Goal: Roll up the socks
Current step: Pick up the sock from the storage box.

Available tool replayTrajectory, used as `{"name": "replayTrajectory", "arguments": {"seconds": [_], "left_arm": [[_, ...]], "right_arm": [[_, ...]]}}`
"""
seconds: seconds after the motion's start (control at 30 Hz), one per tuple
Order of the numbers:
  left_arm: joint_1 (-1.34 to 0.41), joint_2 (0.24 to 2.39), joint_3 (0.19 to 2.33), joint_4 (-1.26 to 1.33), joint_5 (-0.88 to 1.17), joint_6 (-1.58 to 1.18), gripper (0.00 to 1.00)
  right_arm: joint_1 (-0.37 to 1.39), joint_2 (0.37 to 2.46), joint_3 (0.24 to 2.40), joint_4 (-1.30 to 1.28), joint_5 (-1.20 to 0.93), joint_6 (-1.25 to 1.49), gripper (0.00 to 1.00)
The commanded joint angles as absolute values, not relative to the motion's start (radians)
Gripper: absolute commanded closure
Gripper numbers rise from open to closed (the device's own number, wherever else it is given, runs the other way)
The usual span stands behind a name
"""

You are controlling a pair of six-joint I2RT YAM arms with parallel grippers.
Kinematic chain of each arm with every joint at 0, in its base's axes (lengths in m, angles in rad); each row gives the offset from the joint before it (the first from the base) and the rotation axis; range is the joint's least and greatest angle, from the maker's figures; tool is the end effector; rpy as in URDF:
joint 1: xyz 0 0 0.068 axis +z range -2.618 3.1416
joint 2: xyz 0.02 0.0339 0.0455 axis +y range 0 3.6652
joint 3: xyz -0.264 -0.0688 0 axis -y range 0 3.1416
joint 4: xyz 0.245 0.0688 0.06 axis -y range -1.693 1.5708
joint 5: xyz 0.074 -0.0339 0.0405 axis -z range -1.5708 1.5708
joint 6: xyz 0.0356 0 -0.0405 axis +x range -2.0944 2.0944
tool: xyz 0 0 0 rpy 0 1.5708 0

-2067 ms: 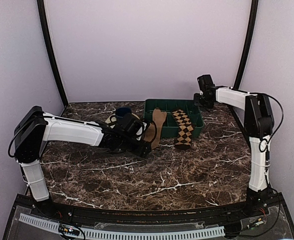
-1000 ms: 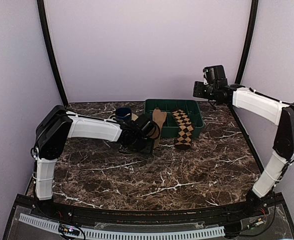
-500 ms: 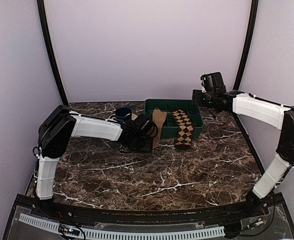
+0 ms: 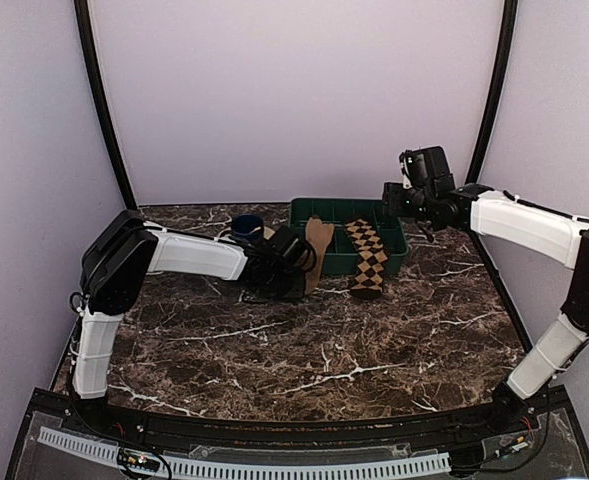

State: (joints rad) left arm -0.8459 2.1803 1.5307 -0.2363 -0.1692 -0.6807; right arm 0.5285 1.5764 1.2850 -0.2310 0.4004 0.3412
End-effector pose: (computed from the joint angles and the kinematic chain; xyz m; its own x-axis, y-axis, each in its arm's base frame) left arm 0.3171 -0.3490 0.1451 -0.8190 -0.0110 -0.5737 0.1954 0.9348 -0.2968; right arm 0.3230 0.1725 0.3113 -0.4638 0.0860 -0.8817 -0.0185 0.9941 0.1067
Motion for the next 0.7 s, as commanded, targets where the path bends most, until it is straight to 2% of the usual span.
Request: {"name": "replayTrajectory", "arguments": {"seconds": [0.0, 0.03, 0.2, 0.67], "left_arm": [[-0.841, 2.211, 1.527, -0.299, -0.17, -0.667, 0.93], [-0.84, 2.211, 1.526, -0.315, -0.171, -0.666, 1.0], [-0.846, 2.164, 1.485, -0.338, -0.187, -0.658, 1.0], [-0.886, 1.869, 1.323, -0.391, -0.323, -0.59, 1.0]], "right_arm": [[0.545, 1.529, 1.275, -0.216, 0.426, 0.342, 0.32], [0.548, 1.525, 1.275, -0.217, 0.426, 0.342, 0.32], [0.563, 1.508, 1.272, -0.217, 0.432, 0.338, 0.32], [0.598, 1.518, 1.269, -0.21, 0.435, 0.339, 0.32]]}}
